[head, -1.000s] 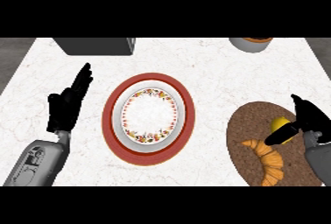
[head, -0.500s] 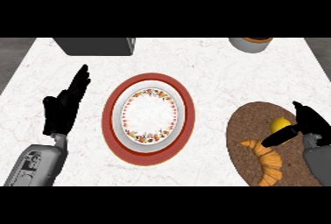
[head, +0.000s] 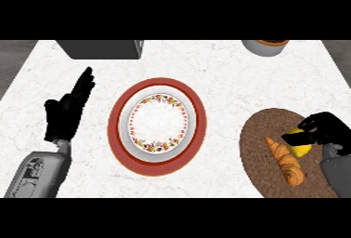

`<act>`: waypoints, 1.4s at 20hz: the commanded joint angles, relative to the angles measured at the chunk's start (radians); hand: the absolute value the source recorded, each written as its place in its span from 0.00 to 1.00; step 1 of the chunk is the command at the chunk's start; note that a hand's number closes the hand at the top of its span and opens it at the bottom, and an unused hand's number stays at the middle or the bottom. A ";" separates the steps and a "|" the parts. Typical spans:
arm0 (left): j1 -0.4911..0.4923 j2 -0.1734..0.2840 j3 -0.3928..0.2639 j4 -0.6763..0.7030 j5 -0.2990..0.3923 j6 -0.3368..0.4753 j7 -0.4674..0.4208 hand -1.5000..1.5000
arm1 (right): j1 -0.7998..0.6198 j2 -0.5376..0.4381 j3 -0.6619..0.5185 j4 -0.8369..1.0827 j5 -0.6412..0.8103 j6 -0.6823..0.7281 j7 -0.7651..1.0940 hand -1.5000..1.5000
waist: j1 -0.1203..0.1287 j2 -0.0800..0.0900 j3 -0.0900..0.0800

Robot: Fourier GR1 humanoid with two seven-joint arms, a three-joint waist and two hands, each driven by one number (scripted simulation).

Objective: Pick the lemon from the placemat and place it in the plate

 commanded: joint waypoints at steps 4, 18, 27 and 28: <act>-0.007 -0.011 0.032 -0.030 -0.022 -0.027 0.050 0.50 | 0.007 0.026 -0.042 0.008 0.105 -0.039 -0.058 1.00 | 0.001 0.003 0.005; 0.063 -0.018 0.034 -0.018 -0.033 -0.010 -0.013 0.50 | 0.403 0.084 0.403 -0.792 0.576 -0.311 -0.004 1.00 | -0.034 -0.008 0.004; 0.010 -0.029 0.036 0.000 -0.034 -0.031 -0.009 0.50 | 0.219 0.252 0.618 -0.966 0.743 -0.124 0.057 1.00 | 0.000 0.004 0.004; -0.005 -0.048 0.026 0.004 -0.044 -0.017 0.003 0.50 | 0.228 0.269 0.662 -1.000 0.763 -0.079 0.074 1.00 | -0.003 0.003 0.004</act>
